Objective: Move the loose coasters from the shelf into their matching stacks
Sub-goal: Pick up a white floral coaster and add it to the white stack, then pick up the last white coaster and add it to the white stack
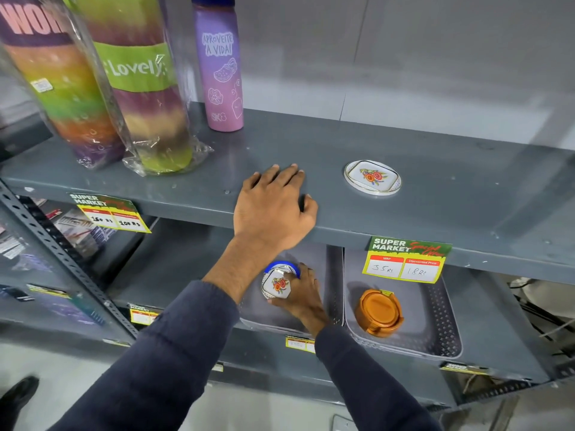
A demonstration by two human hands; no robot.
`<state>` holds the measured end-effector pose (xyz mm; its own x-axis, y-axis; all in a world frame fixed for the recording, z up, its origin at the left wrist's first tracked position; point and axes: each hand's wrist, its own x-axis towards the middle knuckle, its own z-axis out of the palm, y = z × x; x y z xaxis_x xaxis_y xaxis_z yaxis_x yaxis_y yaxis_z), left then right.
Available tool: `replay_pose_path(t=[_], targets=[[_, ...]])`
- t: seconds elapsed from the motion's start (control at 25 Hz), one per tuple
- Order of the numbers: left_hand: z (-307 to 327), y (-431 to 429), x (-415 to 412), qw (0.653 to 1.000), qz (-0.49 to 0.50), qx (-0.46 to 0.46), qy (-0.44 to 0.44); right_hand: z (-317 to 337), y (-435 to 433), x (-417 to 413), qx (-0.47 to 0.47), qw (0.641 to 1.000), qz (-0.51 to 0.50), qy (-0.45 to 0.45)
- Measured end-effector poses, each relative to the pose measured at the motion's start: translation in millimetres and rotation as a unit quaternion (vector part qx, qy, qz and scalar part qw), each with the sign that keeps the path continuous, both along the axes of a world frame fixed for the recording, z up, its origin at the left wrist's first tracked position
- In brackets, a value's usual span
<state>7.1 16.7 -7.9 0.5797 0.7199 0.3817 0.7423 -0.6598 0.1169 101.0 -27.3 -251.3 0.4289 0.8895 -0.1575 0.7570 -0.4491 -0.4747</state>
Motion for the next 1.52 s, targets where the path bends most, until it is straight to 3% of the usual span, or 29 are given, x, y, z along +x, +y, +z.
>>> replay_pose_path(t=[0.44, 0.52, 0.64, 0.72, 0.84, 0.96, 1.0, 1.08, 1.2, 1.28, 1.36, 1.52], targets=[[-0.8, 1.5, -0.7, 1.0, 0.001, -0.006, 0.0, 2.3, 1.4, 7.2, -0.012, 0.997, 0.042, -0.071], [-0.5, 1.3, -0.9, 1.0, -0.004, -0.01, 0.005, 16.0, -9.5, 4.6, 0.022, 0.998, 0.025, -0.048], [0.8, 0.4, -2.3, 1.0, -0.006, -0.022, 0.01, 56.9, -43.3, -8.3, 0.159, 0.986, 0.01, -0.04], [0.8, -0.3, -2.9, 1.0, -0.005, -0.025, 0.012, 87.0, -73.5, -17.4, 0.316, 0.947, 0.029, -0.048], [1.3, -1.6, -2.7, 0.999, -0.01, -0.026, 0.018, 142.7, -108.3, -22.8, 0.533, 0.841, 0.05, -0.081], [2.4, -1.9, -3.0, 0.999, -0.013, -0.029, 0.016, 209.6, -110.3, -6.5, 0.611, 0.787, 0.02, -0.086], [3.3, -2.8, -3.2, 0.999, -0.012, -0.029, 0.017, 230.5, -105.2, 3.9, 0.612, 0.787, -0.001, -0.084], [3.6, -4.0, -3.6, 0.999, -0.008, -0.031, 0.017, 262.0, -89.8, 27.4, 0.562, 0.823, -0.045, -0.07], [5.4, -5.4, -4.2, 0.999, -0.008, -0.028, 0.013, 282.1, -64.1, 62.0, 0.351, 0.925, -0.133, -0.061], [5.8, -4.7, -3.9, 1.0, -0.009, -0.027, 0.01, 280.6, -51.2, 73.3, 0.219, 0.959, -0.174, -0.05], [5.5, -3.8, -4.3, 1.0, -0.008, -0.027, 0.009, 272.7, -41.5, 77.9, 0.173, 0.967, -0.182, -0.052], [5.0, -4.4, -4.6, 1.0, -0.01, -0.027, 0.006, 265.5, -37.3, 82.0, 0.216, 0.958, -0.185, -0.047]])
